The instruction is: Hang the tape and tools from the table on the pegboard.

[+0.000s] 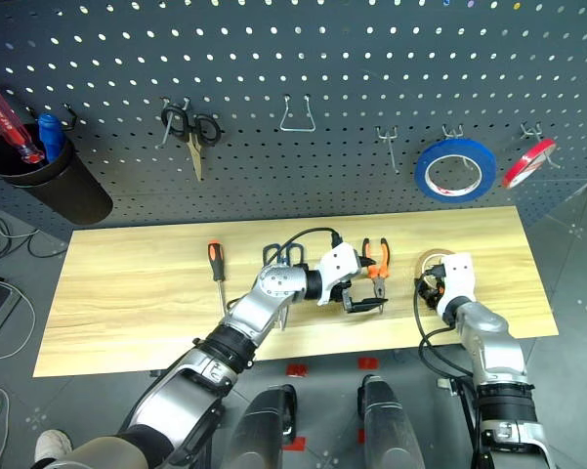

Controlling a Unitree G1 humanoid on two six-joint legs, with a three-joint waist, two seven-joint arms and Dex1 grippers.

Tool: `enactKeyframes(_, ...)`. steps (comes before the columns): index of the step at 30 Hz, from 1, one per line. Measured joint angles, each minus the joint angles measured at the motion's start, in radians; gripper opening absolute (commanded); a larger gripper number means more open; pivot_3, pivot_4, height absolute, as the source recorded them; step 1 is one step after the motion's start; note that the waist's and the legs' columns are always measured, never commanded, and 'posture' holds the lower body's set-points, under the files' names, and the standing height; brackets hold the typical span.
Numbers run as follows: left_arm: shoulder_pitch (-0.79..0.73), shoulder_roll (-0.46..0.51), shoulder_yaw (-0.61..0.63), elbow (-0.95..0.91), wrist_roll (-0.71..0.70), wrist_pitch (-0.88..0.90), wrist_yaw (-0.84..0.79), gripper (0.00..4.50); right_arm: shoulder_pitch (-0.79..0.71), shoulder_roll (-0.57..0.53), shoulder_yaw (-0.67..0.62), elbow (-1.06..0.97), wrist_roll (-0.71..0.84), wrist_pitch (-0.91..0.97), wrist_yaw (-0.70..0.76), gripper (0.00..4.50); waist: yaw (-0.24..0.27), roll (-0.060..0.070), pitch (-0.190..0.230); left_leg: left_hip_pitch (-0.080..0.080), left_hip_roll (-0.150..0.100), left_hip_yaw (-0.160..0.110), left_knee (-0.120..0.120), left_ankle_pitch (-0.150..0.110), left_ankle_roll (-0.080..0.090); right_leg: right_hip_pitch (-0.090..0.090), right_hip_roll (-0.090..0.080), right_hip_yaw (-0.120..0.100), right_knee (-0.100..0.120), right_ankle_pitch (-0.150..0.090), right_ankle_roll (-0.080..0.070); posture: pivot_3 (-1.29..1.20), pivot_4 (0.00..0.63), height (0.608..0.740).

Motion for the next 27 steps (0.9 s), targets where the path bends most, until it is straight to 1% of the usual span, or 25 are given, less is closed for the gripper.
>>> enactKeyframes(3,-0.010,0.000,0.009,0.013,0.000,-0.015,0.000,4.50,-0.008,0.000,0.000,0.003,0.000,0.000,0.000,0.53,0.000,0.000,0.001,0.000,0.000,0.000,0.000,0.000,-0.001,0.000,0.000,0.000,0.000,0.000,0.000,0.06,0.442,0.740)
enactKeyframes(4,-0.011,0.000,0.013,0.017,0.000,-0.016,-0.001,4.50,-0.008,0.000,0.000,0.003,0.000,-0.001,-0.001,0.46,0.000,0.000,0.001,0.000,0.000,0.000,0.000,0.000,-0.001,0.000,0.000,0.000,0.000,0.000,0.000,0.06,0.438,0.740)
enactKeyframes(9,-0.012,0.000,0.015,0.029,0.004,-0.025,-0.002,4.50,-0.008,0.000,0.000,0.005,-0.001,-0.004,-0.001,0.46,0.000,0.000,0.002,0.000,0.000,0.000,0.000,0.001,-0.001,0.000,0.000,0.000,0.000,0.000,0.000,0.06,0.417,0.740)
enactKeyframes(12,-0.014,0.000,0.015,0.031,0.006,-0.037,-0.012,4.50,-0.004,0.000,0.001,0.002,-0.003,-0.010,-0.004,0.46,0.000,0.000,0.002,0.000,0.000,0.000,0.000,0.001,-0.001,0.000,0.000,0.000,0.000,0.000,0.000,0.04,0.385,0.740)
enactKeyframes(14,-0.003,0.012,0.016,0.006,-0.001,-0.034,-0.030,4.50,0.025,-0.006,0.015,-0.032,-0.014,-0.023,-0.007,0.46,0.001,0.001,0.001,-0.002,0.000,0.000,-0.001,0.001,-0.002,-0.003,-0.001,0.000,0.000,0.000,0.001,0.03,0.363,0.740)
enactKeyframes(17,0.080,0.072,0.035,-0.146,-0.041,0.001,-0.074,4.50,0.134,-0.032,0.059,-0.163,-0.052,-0.050,0.000,0.46,0.000,0.003,-0.002,-0.015,0.002,0.000,0.000,0.002,-0.004,-0.015,-0.001,-0.001,0.002,0.000,0.001,0.03,0.339,0.740)
enactKeyframes(19,0.141,0.115,0.052,-0.240,-0.062,0.050,-0.088,4.50,0.189,-0.050,0.076,-0.236,-0.079,-0.064,0.000,0.46,-0.004,0.004,-0.003,-0.017,0.002,0.002,0.000,0.002,-0.004,-0.019,-0.002,0.000,0.003,0.000,0.001,0.02,0.313,0.740)
enactKeyframes(23,0.265,0.176,0.081,-0.464,-0.107,0.166,-0.078,4.50,0.270,-0.066,0.114,-0.406,-0.134,-0.110,-0.021,0.46,-0.004,0.004,-0.011,-0.017,0.001,-0.001,0.000,0.005,-0.008,-0.020,-0.002,-0.002,0.004,0.000,0.000,0.03,0.263,0.740)
enactKeyframes(27,0.344,0.183,0.140,-0.702,-0.162,0.298,0.010,4.50,0.331,-0.063,0.162,-0.558,-0.231,-0.194,-0.074,0.46,-0.003,0.003,-0.047,-0.019,0.000,-0.002,0.000,0.005,-0.008,-0.019,-0.002,-0.002,0.002,0.001,0.001,0.03,0.220,0.740)
